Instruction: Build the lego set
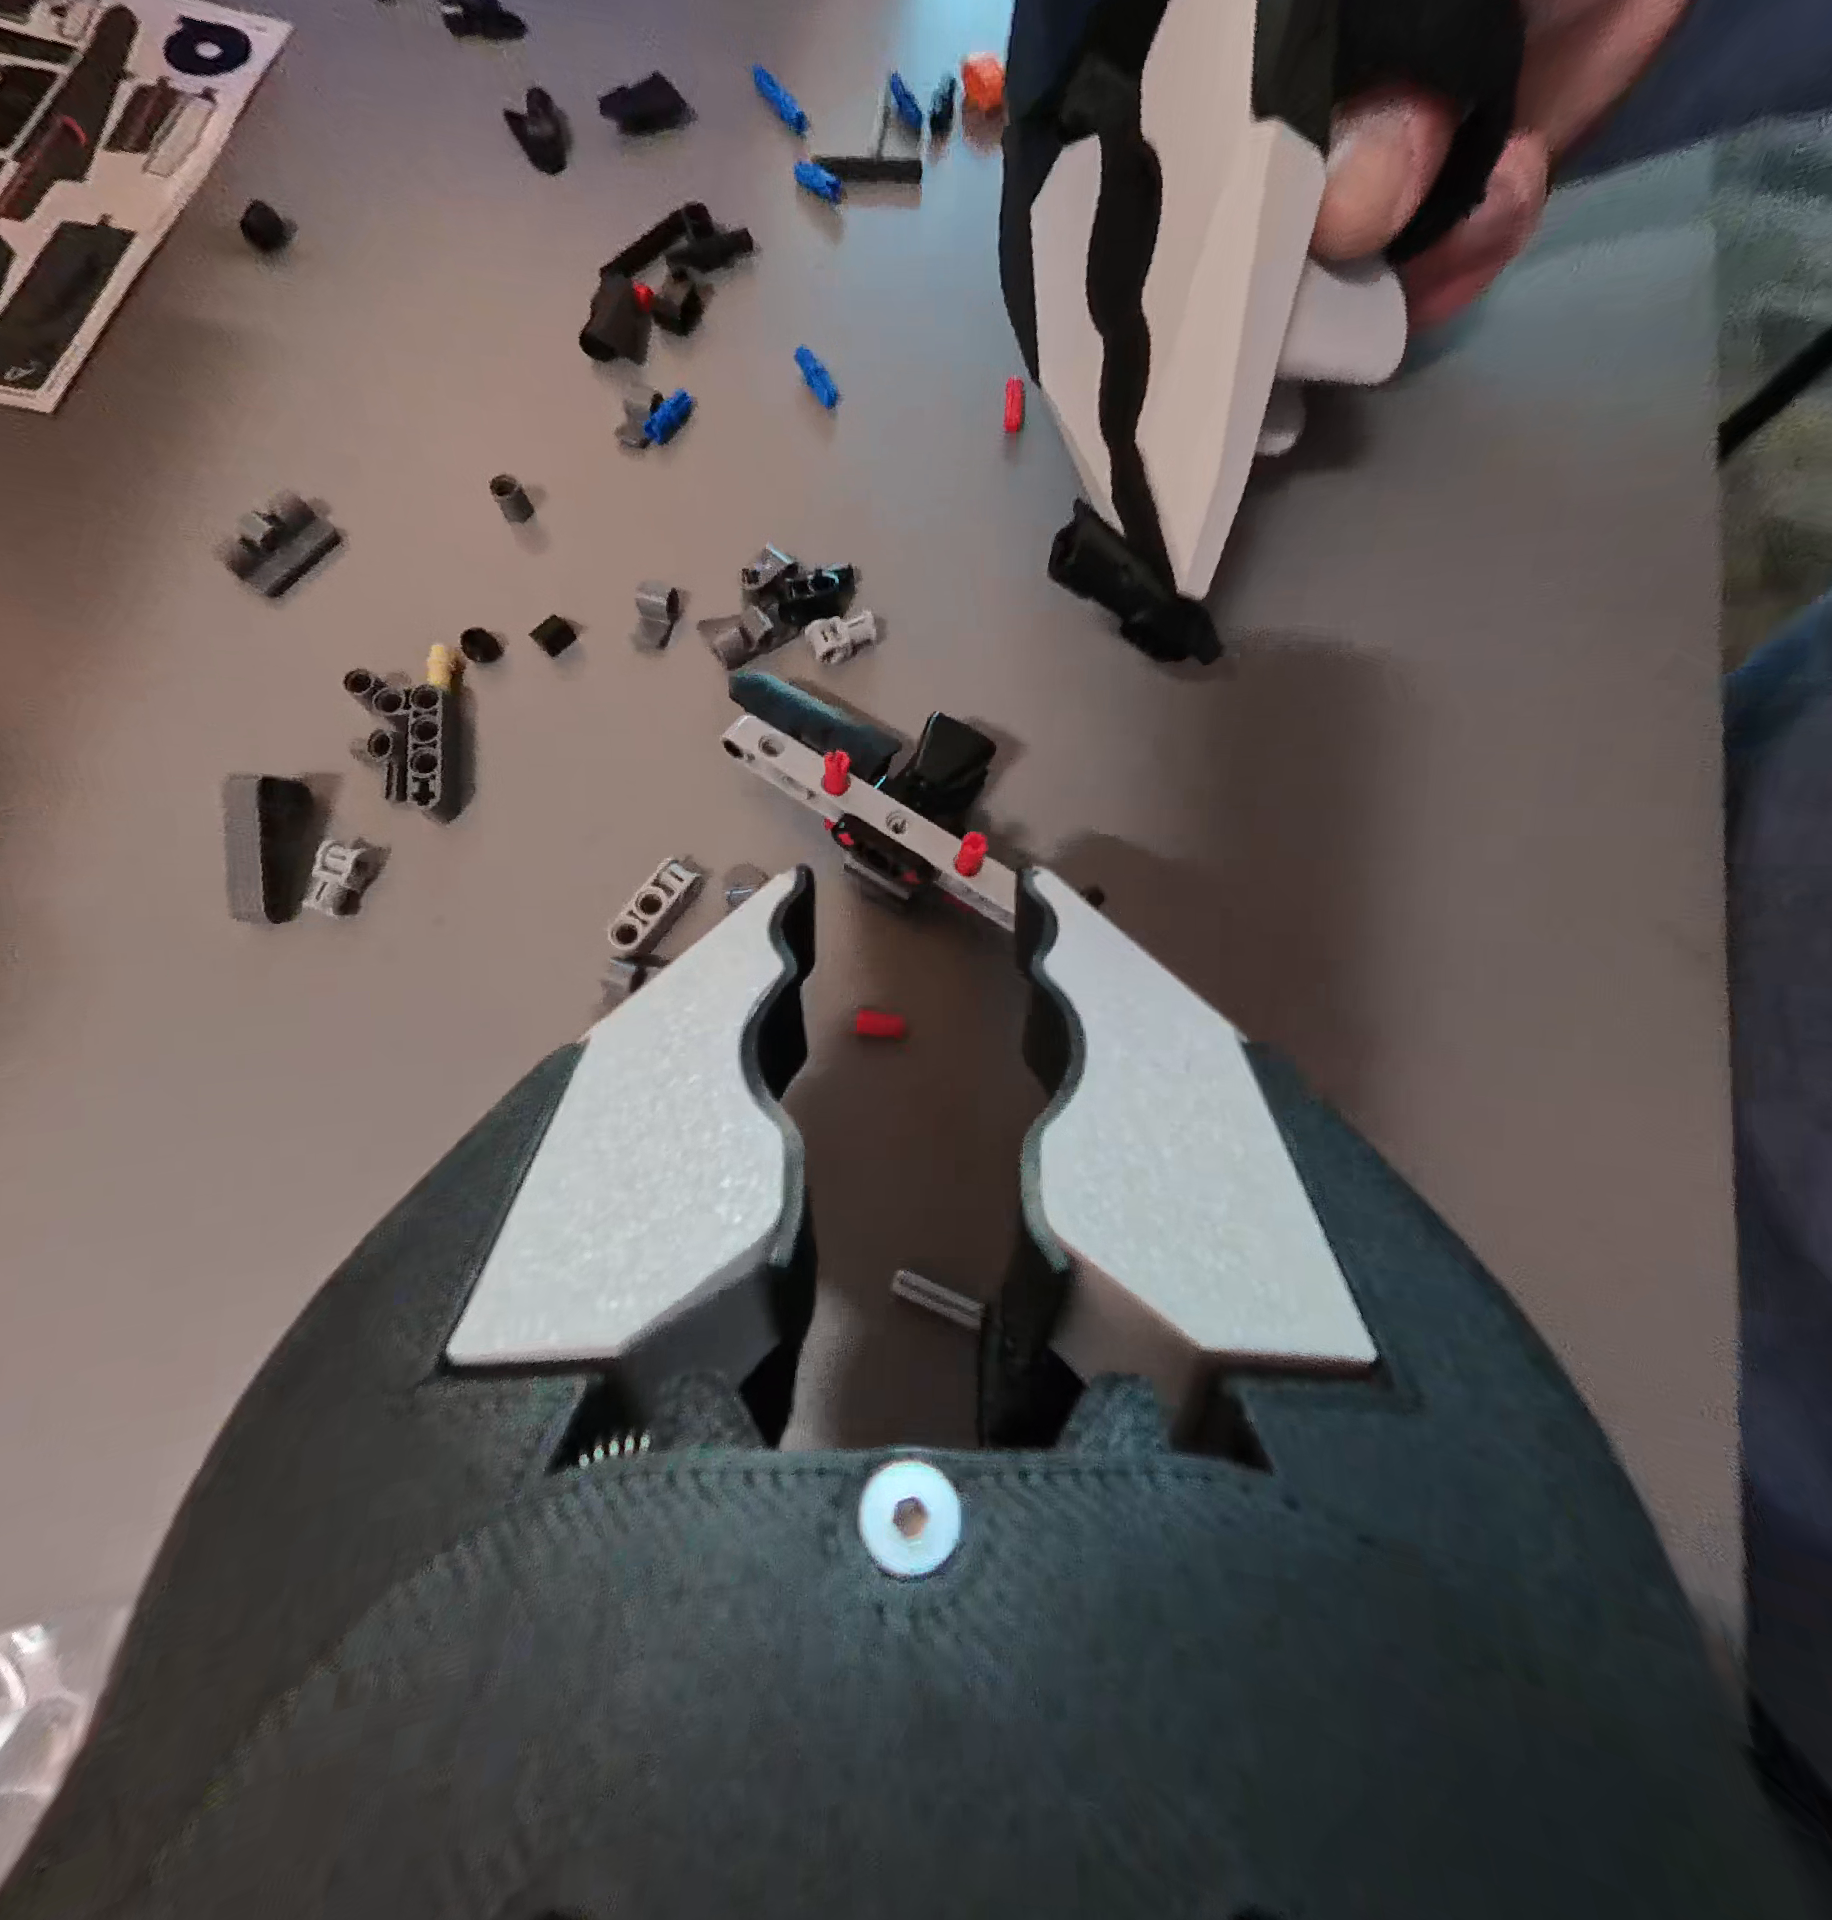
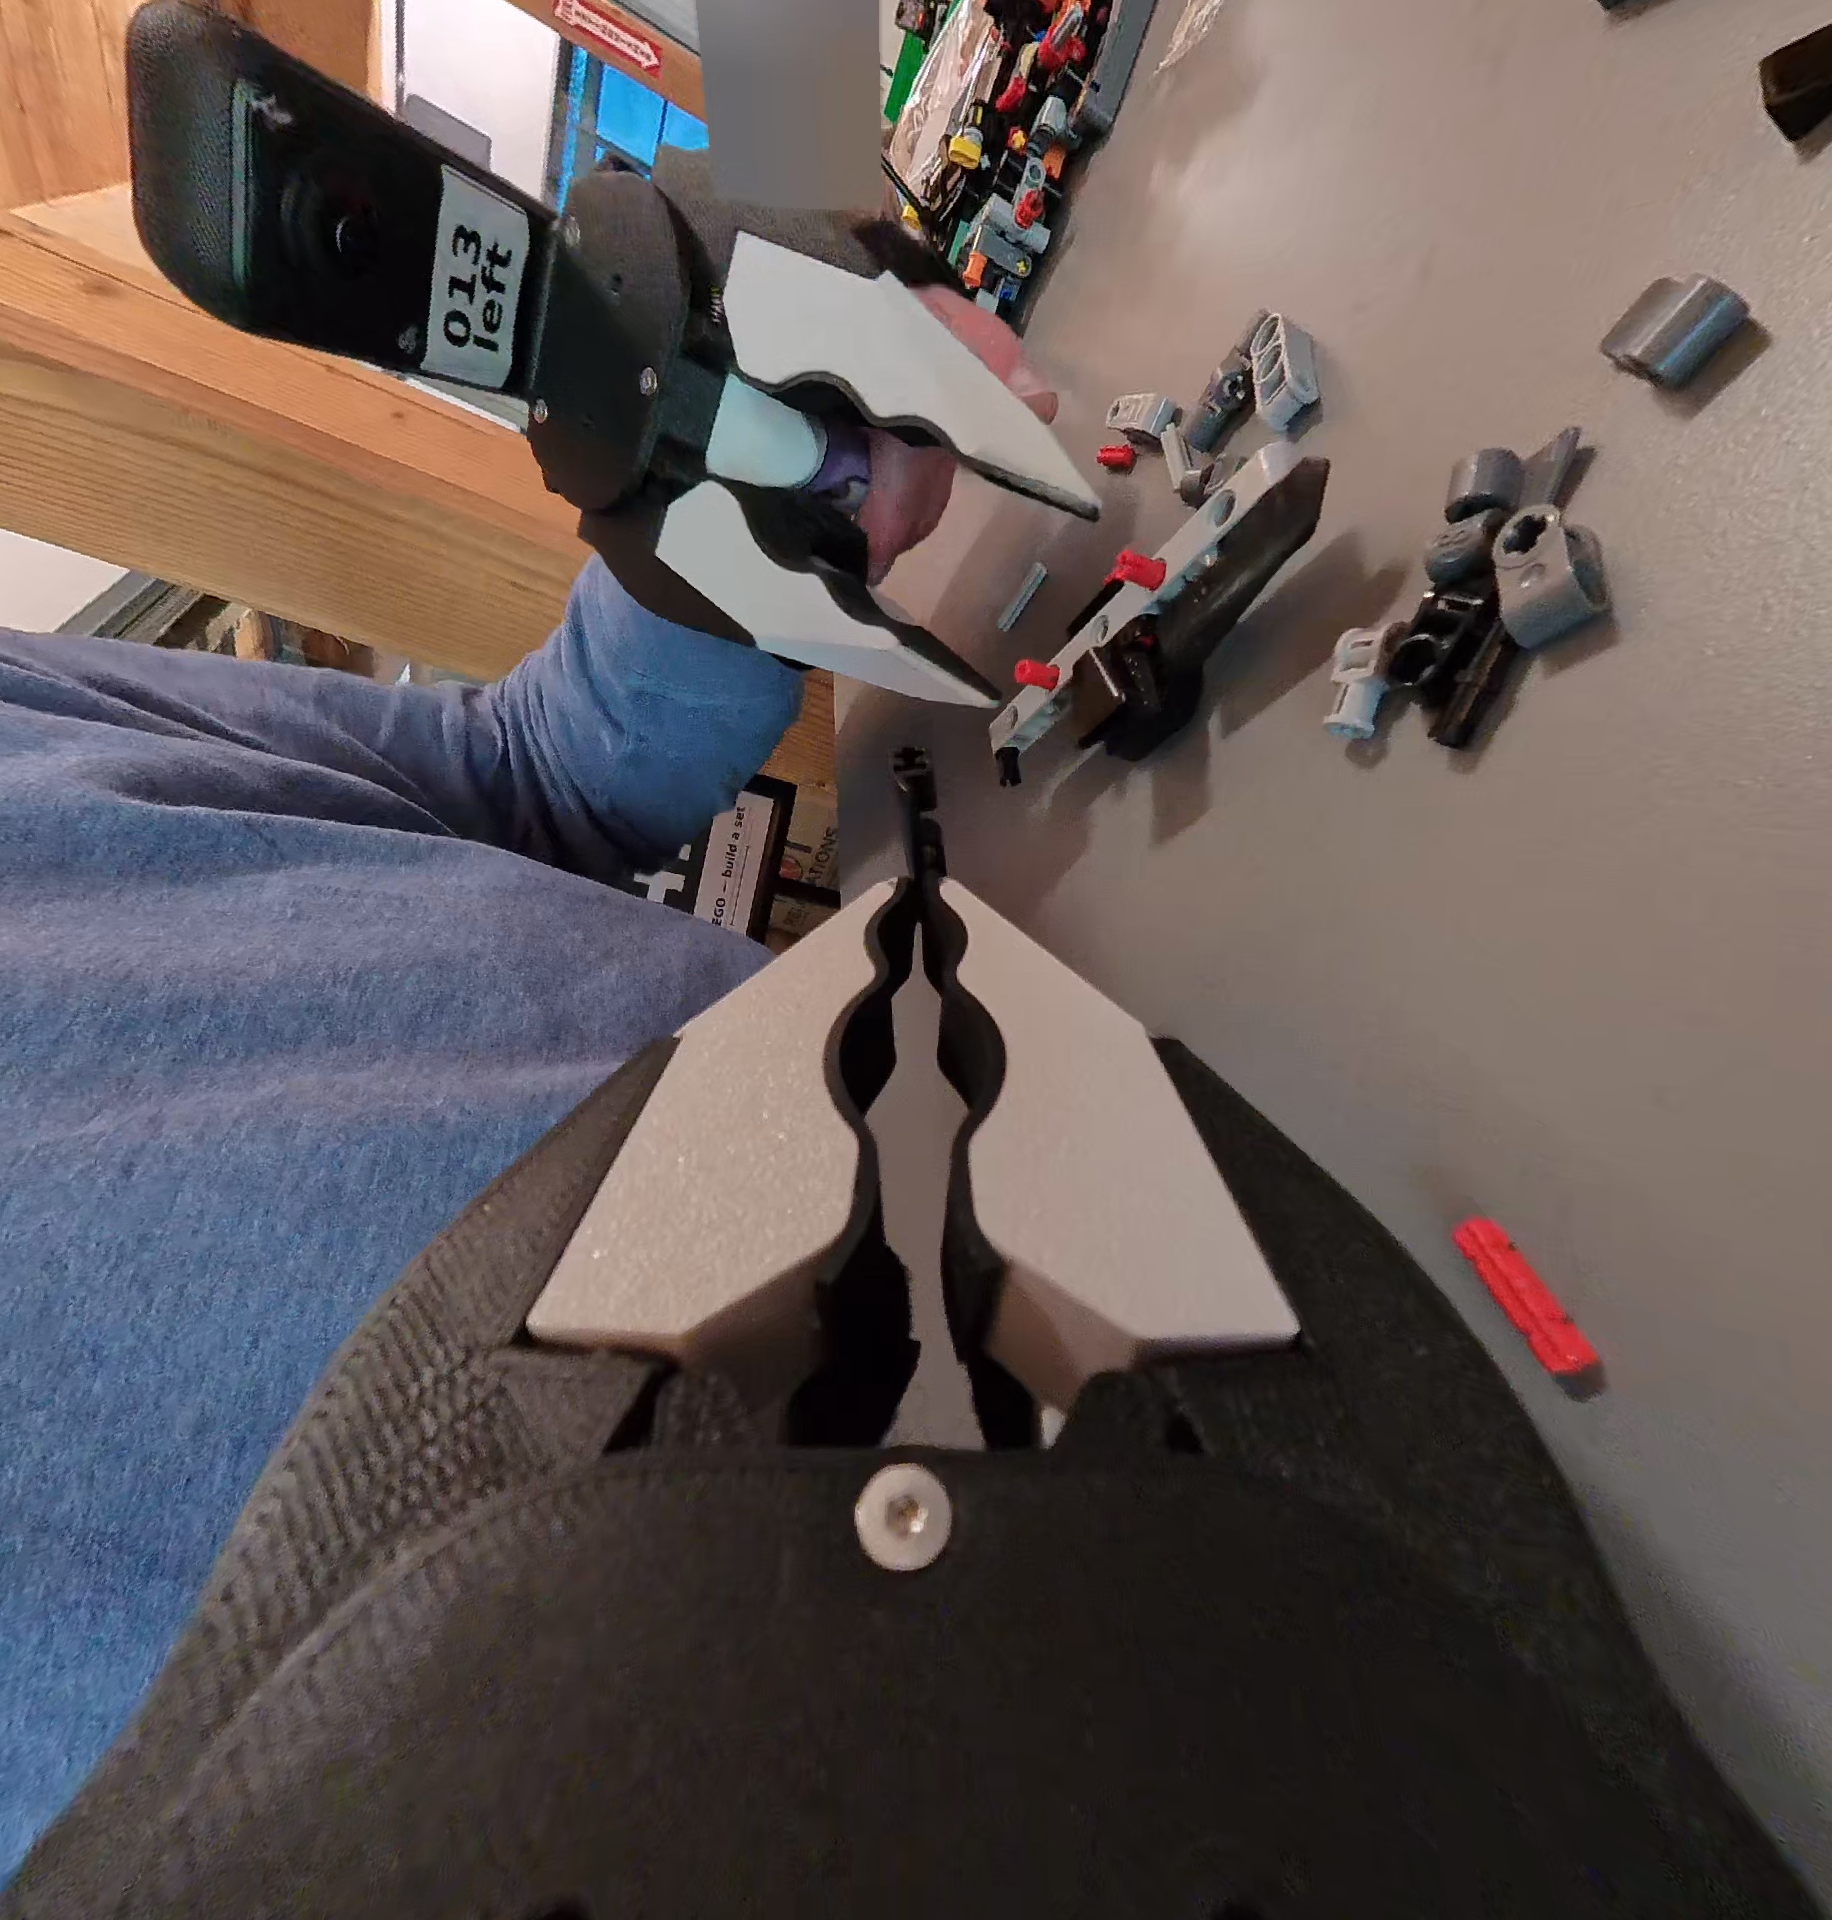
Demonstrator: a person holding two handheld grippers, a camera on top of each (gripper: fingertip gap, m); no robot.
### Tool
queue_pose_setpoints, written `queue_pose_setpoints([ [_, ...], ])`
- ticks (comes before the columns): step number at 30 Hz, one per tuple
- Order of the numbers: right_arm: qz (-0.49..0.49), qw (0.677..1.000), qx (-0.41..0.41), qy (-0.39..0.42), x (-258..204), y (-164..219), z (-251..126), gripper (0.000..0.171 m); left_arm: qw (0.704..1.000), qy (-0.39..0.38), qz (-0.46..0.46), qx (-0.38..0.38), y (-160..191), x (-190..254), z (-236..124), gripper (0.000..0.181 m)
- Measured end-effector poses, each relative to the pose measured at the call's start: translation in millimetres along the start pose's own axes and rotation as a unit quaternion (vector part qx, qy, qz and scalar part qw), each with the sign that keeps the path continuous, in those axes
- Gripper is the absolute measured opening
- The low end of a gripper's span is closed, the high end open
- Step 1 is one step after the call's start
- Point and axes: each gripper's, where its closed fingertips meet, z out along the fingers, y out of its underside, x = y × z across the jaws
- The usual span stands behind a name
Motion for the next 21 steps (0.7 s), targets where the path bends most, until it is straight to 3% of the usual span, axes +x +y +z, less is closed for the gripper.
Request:
queue_pose_setpoints([
  [7, -0.004, 1.000, 0.010, -0.002, -1, -2, -2, 0.000, 0.998, 0.022, -0.057, -0.005, -18, -4, -1, 0.041],
  [13, -0.011, 1.000, 0.019, -0.002, -2, -3, -4, 0.000, 0.992, -0.059, -0.087, -0.062, -6, 2, 14, 0.043],
  [17, -0.013, 1.000, 0.019, 0.001, -2, -3, -4, 0.000, 0.987, -0.091, -0.097, -0.092, 7, 4, 23, 0.038],
  [21, -0.015, 1.000, 0.023, 0.006, -1, -4, -4, 0.000, 0.983, -0.106, -0.126, -0.085, 10, -1, 24, 0.021],
])
